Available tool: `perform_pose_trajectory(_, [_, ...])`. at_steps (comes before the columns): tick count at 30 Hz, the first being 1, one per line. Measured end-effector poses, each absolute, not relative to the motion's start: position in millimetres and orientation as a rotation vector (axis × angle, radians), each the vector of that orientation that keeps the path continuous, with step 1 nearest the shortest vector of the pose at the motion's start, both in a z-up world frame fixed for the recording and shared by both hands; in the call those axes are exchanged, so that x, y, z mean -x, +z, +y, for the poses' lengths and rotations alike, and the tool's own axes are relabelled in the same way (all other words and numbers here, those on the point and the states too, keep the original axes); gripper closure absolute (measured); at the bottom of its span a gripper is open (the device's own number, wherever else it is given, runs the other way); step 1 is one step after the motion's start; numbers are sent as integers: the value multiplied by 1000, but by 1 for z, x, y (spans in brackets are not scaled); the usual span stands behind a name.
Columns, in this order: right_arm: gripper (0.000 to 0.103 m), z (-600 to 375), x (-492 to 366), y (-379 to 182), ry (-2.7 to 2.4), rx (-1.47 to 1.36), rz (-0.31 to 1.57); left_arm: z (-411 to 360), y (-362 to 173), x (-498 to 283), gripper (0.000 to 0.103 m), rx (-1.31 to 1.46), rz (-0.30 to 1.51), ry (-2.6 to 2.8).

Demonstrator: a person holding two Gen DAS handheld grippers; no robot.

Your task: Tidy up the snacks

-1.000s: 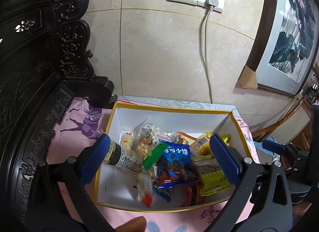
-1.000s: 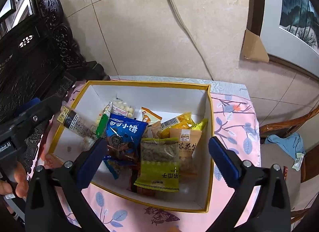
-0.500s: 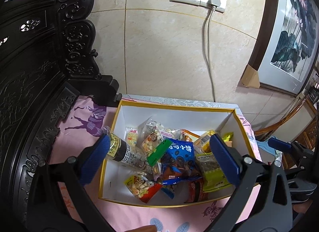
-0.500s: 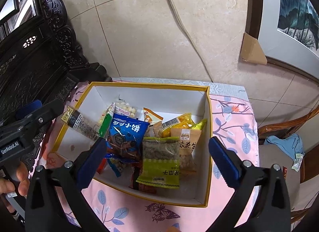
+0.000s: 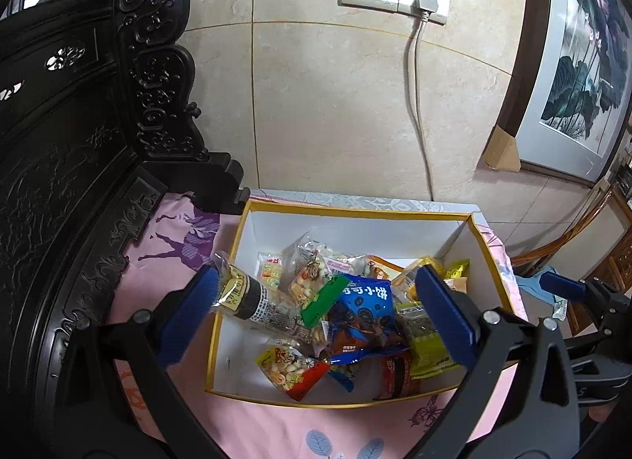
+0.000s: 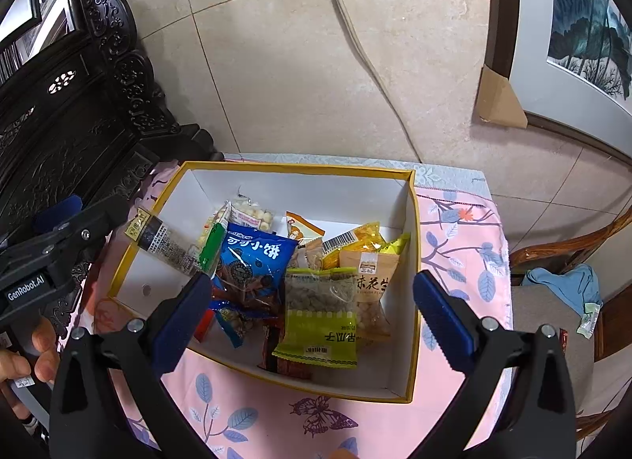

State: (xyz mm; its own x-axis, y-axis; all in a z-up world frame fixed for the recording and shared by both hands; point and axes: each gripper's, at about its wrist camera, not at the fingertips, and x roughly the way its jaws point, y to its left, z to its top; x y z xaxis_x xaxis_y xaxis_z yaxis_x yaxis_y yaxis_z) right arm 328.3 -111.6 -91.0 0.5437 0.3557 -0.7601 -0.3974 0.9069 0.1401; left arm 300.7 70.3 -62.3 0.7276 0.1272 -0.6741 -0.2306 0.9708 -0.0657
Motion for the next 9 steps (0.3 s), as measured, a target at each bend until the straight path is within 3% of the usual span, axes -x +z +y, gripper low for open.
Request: perform_pose_trajectory(9, [1,-112,-328,-91,448,53,891,73,-64,-301,2,151,742,208])
